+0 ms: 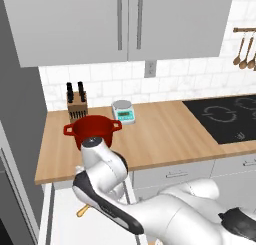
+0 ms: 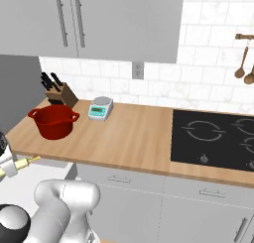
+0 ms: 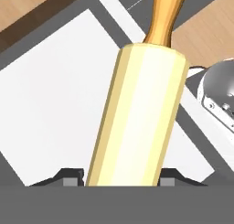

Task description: Pick the rolling pin from the drawer and place it on the counter.

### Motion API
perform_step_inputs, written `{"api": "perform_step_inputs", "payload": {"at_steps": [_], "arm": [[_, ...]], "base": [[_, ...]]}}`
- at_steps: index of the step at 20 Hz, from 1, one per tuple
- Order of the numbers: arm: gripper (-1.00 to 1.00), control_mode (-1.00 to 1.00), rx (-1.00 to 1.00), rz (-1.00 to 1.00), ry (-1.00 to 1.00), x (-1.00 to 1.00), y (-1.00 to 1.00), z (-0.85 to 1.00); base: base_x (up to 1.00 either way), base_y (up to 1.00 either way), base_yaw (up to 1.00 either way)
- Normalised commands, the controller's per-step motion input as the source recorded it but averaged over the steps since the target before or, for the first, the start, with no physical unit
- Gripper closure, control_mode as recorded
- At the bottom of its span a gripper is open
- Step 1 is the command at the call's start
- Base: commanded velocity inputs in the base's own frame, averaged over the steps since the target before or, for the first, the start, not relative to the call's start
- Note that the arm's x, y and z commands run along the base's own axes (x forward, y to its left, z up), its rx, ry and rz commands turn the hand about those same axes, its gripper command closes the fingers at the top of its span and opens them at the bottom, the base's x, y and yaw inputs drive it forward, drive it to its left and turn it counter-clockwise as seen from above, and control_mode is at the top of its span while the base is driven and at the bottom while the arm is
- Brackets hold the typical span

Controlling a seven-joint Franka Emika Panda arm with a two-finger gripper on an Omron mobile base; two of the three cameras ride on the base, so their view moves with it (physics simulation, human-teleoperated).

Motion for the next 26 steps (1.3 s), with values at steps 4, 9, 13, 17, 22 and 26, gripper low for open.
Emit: {"api": "perform_step_inputs", "payload": {"at_steps": [4, 9, 13, 17, 22, 26], "arm": [[1.0, -1.0, 0.06, -0.2, 0.0, 0.49, -1.0, 1.0], [1.0, -1.0, 0.07, -0.19, 0.08, 0.83, -0.96, 0.85], [1.0, -1.0, 0.05, -0.16, 0.15, 1.0, -0.9, 0.36], [1.0, -1.0, 0.0, -0.1, 0.14, 1.0, -0.72, 0.0], [1.0, -1.0, 0.0, -0.01, 0.09, 0.99, -0.48, -0.12], [1.0, -1.0, 0.06, 0.0, 0.01, 0.73, -0.68, -0.24]], "base": [[0.0, 0.0, 0.0], [0.0, 0.0, 0.0], [0.0, 0.0, 0.0], [0.0, 0.0, 0.0], [0.0, 0.0, 0.0], [0.0, 0.0, 0.0]]}}
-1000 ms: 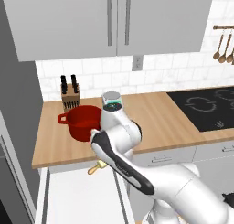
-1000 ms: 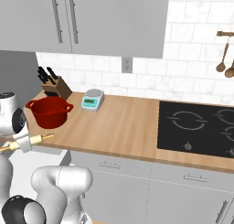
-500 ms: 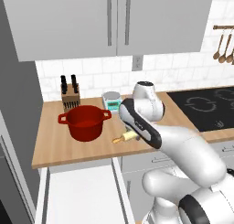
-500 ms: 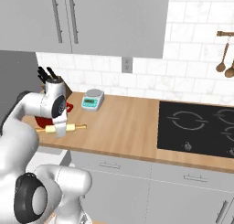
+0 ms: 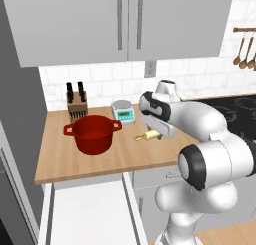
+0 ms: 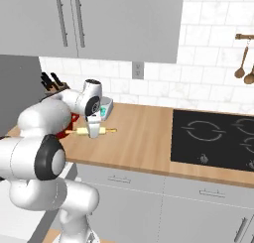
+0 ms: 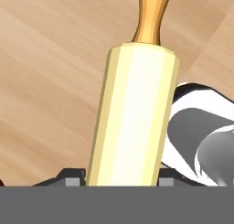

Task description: Pick the rolling pin from the drawer and place it on the counter.

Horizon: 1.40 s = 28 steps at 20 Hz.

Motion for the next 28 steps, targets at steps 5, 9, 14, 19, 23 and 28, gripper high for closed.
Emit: {"api": "perform_step_inputs", "payload": {"at_steps": [5, 9, 14, 19, 23, 28], "arm": [[1.0, -1.0, 0.04, 0.0, 0.0, 0.37, -0.53, -0.6], [1.0, -1.0, 0.02, 0.0, 0.0, 0.43, -0.36, -0.61], [1.0, -1.0, 0.0, 0.0, 0.0, 0.4, -0.06, -0.51], [1.0, -1.0, 0.0, 0.0, 0.0, 0.26, -0.04, -0.4], [1.0, -1.0, 0.0, 0.0, 0.0, 0.25, -0.01, -0.34], [-1.0, -1.0, 0.0, 0.0, 0.0, 0.12, 0.0, -0.22]], "base": [[0.0, 0.0, 0.0], [0.0, 0.0, 0.0], [0.0, 0.0, 0.0], [0.0, 0.0, 0.0], [0.0, 0.0, 0.0], [0.0, 0.0, 0.0]]}}
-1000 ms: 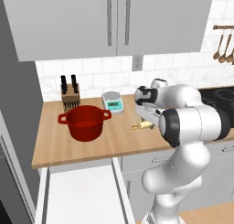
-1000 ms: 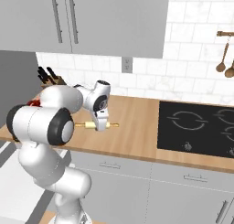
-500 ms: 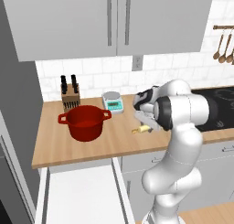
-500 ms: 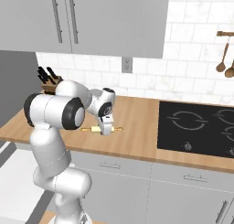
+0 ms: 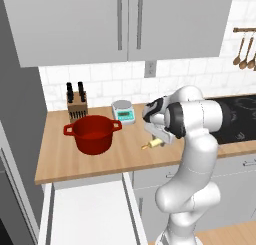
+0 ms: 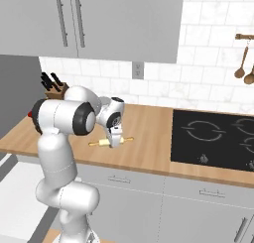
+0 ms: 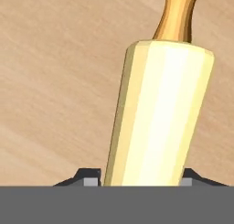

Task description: Pick the rolling pin from the drawer and place it on the counter.

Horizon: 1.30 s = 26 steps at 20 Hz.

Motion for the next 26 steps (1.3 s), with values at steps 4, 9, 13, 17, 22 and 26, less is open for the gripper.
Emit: {"api": "perform_step_inputs", "payload": {"at_steps": [4, 9, 13, 17, 22, 26], "arm": [[-1.0, -1.0, 0.0, 0.0, 0.0, 0.0, -0.01, 0.0], [-1.0, -1.0, 0.0, 0.0, -0.16, -0.1, 0.0, 0.35], [-1.0, -1.0, 0.0, 0.0, -0.25, -0.33, 0.0, 0.66], [-1.0, -1.0, 0.0, 0.0, -0.24, -0.61, 0.0, 0.72], [-1.0, -1.0, 0.03, 0.0, -0.37, -0.8, 0.0, 0.78], [-1.0, -1.0, 0.07, 0.0, -0.31, -0.94, 0.0, 0.86]], "base": [[0.0, 0.0, 0.0], [0.0, 0.0, 0.0], [0.0, 0.0, 0.0], [0.0, 0.0, 0.0], [0.0, 0.0, 0.0], [0.0, 0.0, 0.0]]}}
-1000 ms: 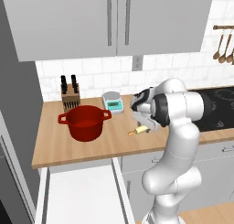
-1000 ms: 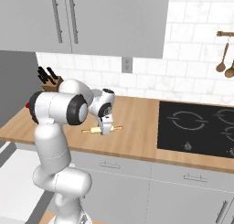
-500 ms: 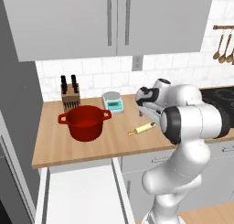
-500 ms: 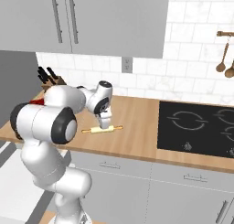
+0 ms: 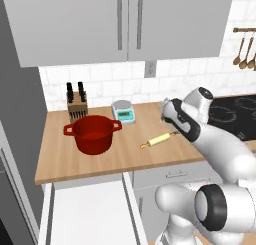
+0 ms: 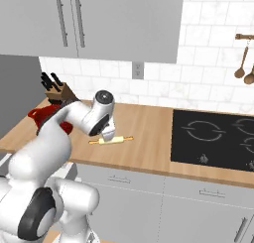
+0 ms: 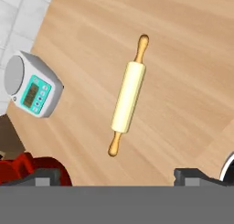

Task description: Pick the rolling pin from the drawer and place it on the counter.

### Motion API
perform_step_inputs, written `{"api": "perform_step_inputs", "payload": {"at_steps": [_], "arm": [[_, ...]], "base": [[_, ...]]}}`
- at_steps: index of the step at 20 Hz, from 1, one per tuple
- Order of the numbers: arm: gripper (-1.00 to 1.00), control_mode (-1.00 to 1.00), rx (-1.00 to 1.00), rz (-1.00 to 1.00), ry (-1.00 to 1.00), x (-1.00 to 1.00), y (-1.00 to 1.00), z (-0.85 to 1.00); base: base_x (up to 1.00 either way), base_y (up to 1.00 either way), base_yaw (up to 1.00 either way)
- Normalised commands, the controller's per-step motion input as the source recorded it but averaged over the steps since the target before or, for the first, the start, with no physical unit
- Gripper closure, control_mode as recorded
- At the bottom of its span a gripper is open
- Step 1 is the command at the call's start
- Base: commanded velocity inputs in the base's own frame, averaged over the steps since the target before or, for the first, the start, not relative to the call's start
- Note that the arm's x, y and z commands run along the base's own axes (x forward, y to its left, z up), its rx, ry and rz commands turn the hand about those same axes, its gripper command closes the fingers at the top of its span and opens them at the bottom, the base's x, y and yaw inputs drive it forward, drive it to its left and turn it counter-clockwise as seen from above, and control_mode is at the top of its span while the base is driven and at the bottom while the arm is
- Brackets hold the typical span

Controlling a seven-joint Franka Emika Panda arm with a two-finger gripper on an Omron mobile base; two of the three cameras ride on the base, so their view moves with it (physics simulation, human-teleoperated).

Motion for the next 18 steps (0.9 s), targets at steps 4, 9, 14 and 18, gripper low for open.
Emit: {"api": "perform_step_inputs", "payload": {"at_steps": [4, 9, 14, 18], "arm": [[-1.0, -1.0, 0.09, 0.0, -0.08, -1.0, 0.0, 0.73], [-1.0, -1.0, 0.13, 0.04, 0.0, -1.0, -0.03, 0.74], [-1.0, -1.0, 0.15, 0.08, -0.01, -0.99, -0.34, 0.68], [-1.0, -1.0, 0.2, 0.14, -0.13, -0.52, -0.61, 0.61]], "base": [[0.0, 0.0, 0.0], [0.0, 0.0, 0.0], [0.0, 0.0, 0.0], [0.0, 0.0, 0.0]]}}
